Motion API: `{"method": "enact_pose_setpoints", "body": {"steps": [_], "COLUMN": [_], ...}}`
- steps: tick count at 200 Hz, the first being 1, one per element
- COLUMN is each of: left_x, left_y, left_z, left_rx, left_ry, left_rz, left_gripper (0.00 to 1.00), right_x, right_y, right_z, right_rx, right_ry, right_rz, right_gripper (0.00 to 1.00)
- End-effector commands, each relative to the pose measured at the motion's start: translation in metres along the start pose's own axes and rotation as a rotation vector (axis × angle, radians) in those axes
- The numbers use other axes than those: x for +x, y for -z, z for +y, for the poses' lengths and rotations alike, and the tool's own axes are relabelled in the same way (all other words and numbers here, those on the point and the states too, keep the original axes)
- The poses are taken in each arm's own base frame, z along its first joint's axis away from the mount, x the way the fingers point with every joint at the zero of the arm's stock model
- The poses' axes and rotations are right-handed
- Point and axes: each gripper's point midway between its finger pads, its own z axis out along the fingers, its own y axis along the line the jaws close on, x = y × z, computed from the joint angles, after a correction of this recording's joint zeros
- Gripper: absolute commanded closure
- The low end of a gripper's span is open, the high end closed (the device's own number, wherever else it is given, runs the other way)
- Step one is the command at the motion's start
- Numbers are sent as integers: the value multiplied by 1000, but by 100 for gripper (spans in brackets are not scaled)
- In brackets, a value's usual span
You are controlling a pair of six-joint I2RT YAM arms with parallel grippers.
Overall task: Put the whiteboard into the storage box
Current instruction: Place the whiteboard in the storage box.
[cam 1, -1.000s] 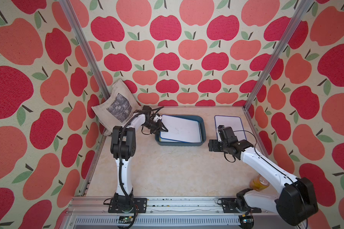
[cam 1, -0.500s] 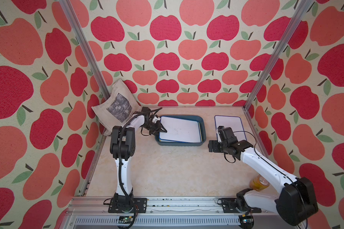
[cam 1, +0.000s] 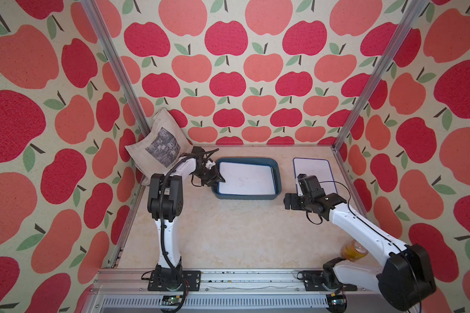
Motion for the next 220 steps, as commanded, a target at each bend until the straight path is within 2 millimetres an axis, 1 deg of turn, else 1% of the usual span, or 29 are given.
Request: {"method": "enact_pose_setpoints", "body": {"steps": [1,35,64,80,97,124,143,165,174,197,220], "left_x": [7,8,10,10,11,14,15,14,13,12,13], "left_y": [-2,-5,-3,-3,-7,-15,-17,-13,-14,-16,-24], "left_z": [32,32,37,36,32,30,33,41,41,38,36], "left_rx": [-122,-168,-280,-318,-331,-361,-397,-496,-519,-552,-545], "left_ry": [99,103,104,96,84,72,73,72,68,66,70], "left_rz": [4,-8,-29,-46,-49,-42,-49,-79,-92,-127,-125], "left_gripper": [64,64,63,63,63,63,63,63,63,63,63], "right_x": [6,9,12,13,14,14,15,18,21,24,23], "right_y": [-3,-6,-9,-11,-12,-12,-12,-17,-19,-26,-30], "right_z": [0,0,0,0,0,0,-1,-5,-6,-7,-7], "right_rx": [-7,-8,-3,-1,-1,-5,1,22,32,44,46], "right_ry": [-21,-19,-20,-21,-26,-32,-26,-23,-21,-24,-24], "right_rz": [19,31,49,58,63,62,62,81,92,113,119], "right_gripper": [7,7,6,6,6,6,6,6,6,6,6]}}
